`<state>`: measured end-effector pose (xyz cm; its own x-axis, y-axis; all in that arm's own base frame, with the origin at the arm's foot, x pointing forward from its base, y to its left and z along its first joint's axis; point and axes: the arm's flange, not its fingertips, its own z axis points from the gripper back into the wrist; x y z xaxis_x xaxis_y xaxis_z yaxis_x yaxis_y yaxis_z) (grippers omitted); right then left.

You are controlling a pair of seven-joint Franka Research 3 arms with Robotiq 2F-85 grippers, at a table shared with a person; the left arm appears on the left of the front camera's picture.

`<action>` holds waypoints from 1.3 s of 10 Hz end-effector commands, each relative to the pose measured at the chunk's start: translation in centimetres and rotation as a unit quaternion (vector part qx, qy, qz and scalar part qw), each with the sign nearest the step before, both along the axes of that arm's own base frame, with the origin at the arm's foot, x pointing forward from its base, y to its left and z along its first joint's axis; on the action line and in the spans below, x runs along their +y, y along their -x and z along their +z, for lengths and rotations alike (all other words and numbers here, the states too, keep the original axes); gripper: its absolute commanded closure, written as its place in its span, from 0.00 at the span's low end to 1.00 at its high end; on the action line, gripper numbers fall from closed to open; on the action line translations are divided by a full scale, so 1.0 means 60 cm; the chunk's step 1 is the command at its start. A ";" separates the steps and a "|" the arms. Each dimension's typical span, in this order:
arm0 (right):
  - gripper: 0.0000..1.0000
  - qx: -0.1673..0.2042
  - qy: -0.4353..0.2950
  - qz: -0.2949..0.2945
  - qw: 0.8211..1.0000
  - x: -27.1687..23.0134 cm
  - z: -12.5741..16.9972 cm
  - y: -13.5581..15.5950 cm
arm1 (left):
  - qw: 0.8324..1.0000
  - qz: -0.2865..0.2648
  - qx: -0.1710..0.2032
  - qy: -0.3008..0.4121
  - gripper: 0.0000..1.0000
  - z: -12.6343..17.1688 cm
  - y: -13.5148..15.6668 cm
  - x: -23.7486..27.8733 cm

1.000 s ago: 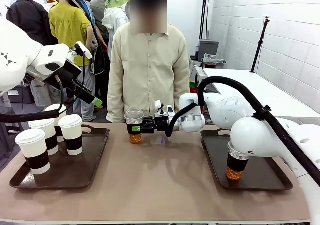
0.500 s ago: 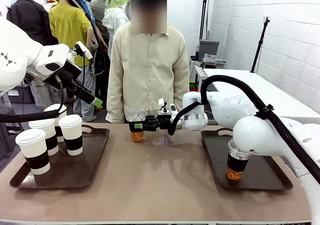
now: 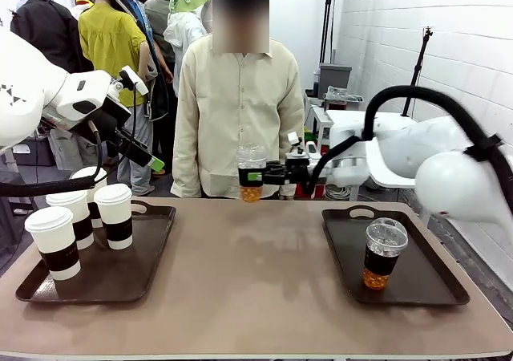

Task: Distribute the coffee onto the tray.
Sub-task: Pick up another iced Americano from the middle of the table and place it on the right Handle tray.

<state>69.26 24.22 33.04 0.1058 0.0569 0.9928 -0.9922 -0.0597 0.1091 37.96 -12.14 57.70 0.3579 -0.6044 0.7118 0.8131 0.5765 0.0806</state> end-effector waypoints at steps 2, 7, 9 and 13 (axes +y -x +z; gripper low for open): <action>0.48 0.013 0.023 -0.009 1.000 -0.083 0.033 0.094 | 1.000 0.000 0.002 0.002 0.00 -0.002 -0.001 0.001; 0.48 -0.007 0.032 -0.032 0.999 -0.126 0.015 0.146 | 1.000 0.000 0.002 0.002 0.00 -0.002 -0.001 0.001; 0.48 0.009 0.051 -0.023 0.998 -0.143 0.008 0.137 | 1.000 0.000 0.002 0.002 0.00 -0.002 -0.001 0.001; 0.48 0.002 0.056 -0.022 0.998 -0.143 -0.003 0.138 | 1.000 0.000 0.002 0.002 0.00 -0.002 -0.001 0.001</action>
<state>61.06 15.22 32.73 0.1172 0.1663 0.9791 -0.9930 0.0036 0.1183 37.96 -12.15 57.70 0.3578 -0.6045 0.7117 0.8132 0.5764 0.0807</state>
